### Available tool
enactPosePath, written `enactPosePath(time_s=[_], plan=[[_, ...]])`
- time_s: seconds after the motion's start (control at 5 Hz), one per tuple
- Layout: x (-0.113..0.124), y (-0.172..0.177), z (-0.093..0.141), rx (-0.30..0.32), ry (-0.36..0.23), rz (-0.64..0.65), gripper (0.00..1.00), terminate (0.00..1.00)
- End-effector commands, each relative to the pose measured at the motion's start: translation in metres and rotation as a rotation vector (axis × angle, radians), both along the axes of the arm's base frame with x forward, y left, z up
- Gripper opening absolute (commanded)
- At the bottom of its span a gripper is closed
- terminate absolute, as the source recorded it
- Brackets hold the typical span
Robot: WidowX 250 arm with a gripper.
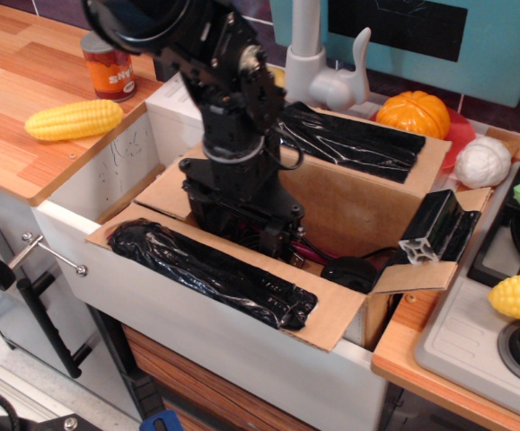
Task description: Open small4fbox flaps
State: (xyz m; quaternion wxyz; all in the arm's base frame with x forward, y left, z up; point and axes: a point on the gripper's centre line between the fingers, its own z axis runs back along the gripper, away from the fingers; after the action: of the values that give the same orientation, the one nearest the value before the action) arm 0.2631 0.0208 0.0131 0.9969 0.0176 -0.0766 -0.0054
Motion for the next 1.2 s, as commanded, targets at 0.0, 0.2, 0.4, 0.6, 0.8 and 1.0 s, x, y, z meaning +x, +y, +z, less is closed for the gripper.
enactPosePath(time_s=[0.0,0.2,0.4,0.6,0.8,1.0], plan=[[0.001,0.019,-0.009,0.015,-0.006,-0.022,1.0,0.0],[0.008,0.031,-0.004,0.083,0.017,-0.048,1.0,0.0],[0.015,0.034,0.012,0.182,0.073,-0.056,1.0,0.0],[0.016,0.039,0.03,0.267,0.112,-0.064,1.0,0.0],[0.0,0.054,0.034,0.309,0.129,-0.071,1.0,0.0],[-0.007,0.065,0.04,0.361,0.122,-0.083,1.0,0.0]])
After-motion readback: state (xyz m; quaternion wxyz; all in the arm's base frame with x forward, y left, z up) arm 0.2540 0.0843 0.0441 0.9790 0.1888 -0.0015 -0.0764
